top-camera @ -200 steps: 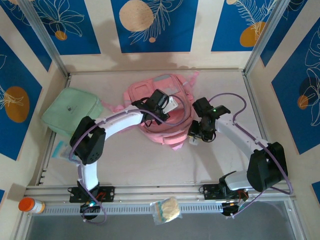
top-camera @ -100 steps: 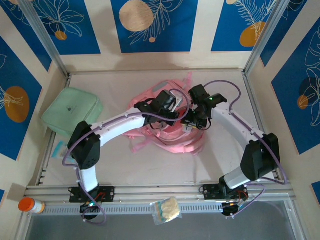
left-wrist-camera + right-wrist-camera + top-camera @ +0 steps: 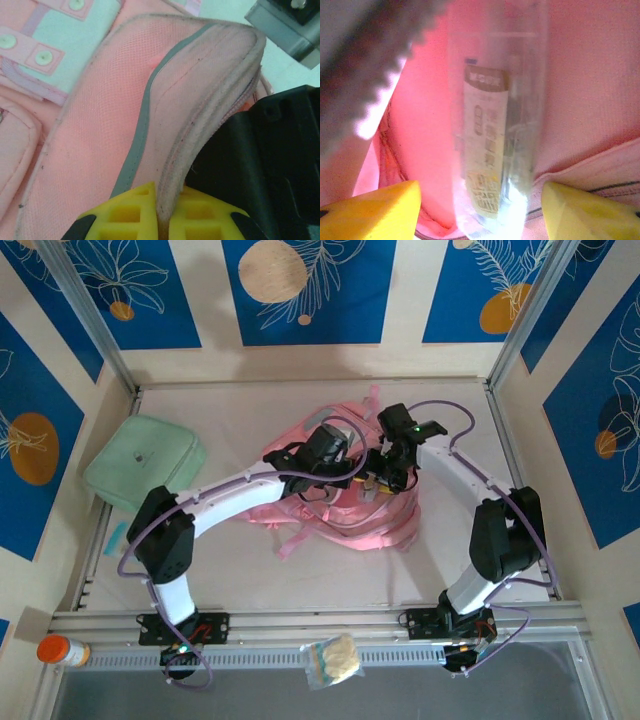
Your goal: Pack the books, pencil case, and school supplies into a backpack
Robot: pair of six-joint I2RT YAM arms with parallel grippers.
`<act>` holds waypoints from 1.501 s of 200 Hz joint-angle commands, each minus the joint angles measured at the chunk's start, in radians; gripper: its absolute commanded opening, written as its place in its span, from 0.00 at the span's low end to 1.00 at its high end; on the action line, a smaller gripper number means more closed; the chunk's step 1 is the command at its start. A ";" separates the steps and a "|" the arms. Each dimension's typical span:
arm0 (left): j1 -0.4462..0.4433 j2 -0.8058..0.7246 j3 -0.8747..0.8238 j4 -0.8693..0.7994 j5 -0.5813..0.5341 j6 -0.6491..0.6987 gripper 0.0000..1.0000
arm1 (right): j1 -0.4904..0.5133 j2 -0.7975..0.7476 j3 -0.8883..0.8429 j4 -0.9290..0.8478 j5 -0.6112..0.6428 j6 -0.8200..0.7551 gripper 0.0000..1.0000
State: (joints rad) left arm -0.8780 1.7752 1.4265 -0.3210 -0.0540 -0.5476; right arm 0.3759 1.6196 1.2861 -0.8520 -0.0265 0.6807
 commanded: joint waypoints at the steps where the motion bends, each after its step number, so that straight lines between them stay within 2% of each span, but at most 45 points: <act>1: -0.002 -0.058 -0.005 0.105 0.008 -0.030 0.00 | -0.001 -0.042 -0.026 0.071 -0.100 0.019 0.70; 17: -0.001 -0.066 -0.022 0.124 0.015 -0.033 0.00 | -0.015 -0.092 -0.055 0.076 -0.105 0.014 0.70; 31: -0.002 -0.065 -0.036 0.146 0.026 -0.036 0.00 | -0.054 -0.127 -0.109 0.109 -0.160 0.029 0.65; 46: -0.001 -0.059 -0.036 0.149 0.028 -0.042 0.00 | -0.085 -0.140 -0.163 0.150 -0.213 0.055 0.52; 70: -0.002 -0.053 -0.034 0.156 0.042 -0.045 0.00 | -0.075 -0.108 -0.203 0.198 -0.249 0.079 0.36; 100: -0.001 -0.056 -0.035 0.157 0.035 -0.043 0.00 | -0.030 -0.052 -0.195 0.268 -0.225 0.113 0.18; 111: -0.002 -0.057 -0.030 0.151 0.033 -0.040 0.00 | -0.018 -0.020 -0.187 0.290 -0.240 0.131 0.10; 134: -0.002 -0.056 -0.021 0.141 0.025 -0.035 0.00 | 0.012 0.020 -0.190 0.370 -0.270 0.166 0.00; 155: -0.001 -0.057 -0.018 0.139 0.023 -0.034 0.00 | 0.019 0.009 -0.220 0.456 -0.287 0.188 0.00; 190: 0.004 -0.053 -0.016 0.122 0.013 -0.023 0.00 | -0.024 -0.062 -0.276 0.481 -0.341 0.186 0.00; 236: 0.012 0.007 -0.010 0.142 0.061 -0.037 0.00 | -0.151 -0.264 -0.344 0.339 -0.309 0.094 0.00; 245: 0.013 0.041 0.005 0.135 0.095 -0.020 0.07 | -0.187 -0.303 -0.356 0.312 -0.305 0.079 0.00; 260: 0.014 0.099 0.060 0.061 0.134 -0.012 0.11 | -0.231 -0.340 -0.350 0.237 -0.279 0.046 0.00; 271: 0.013 0.112 0.063 0.070 0.196 -0.010 0.18 | -0.242 -0.364 -0.342 0.193 -0.248 0.013 0.00; 291: 0.013 0.073 0.034 0.097 0.284 -0.031 0.48 | -0.238 -0.399 -0.330 0.139 -0.203 -0.026 0.00; 300: 0.014 0.032 0.012 0.111 0.321 -0.035 0.56 | -0.228 -0.408 -0.325 0.118 -0.186 -0.038 0.00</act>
State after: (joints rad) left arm -0.8688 1.8755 1.4456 -0.2665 0.1207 -0.5678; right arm 0.1314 1.2427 0.9478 -0.6086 -0.2611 0.7208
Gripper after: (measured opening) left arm 0.474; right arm 0.051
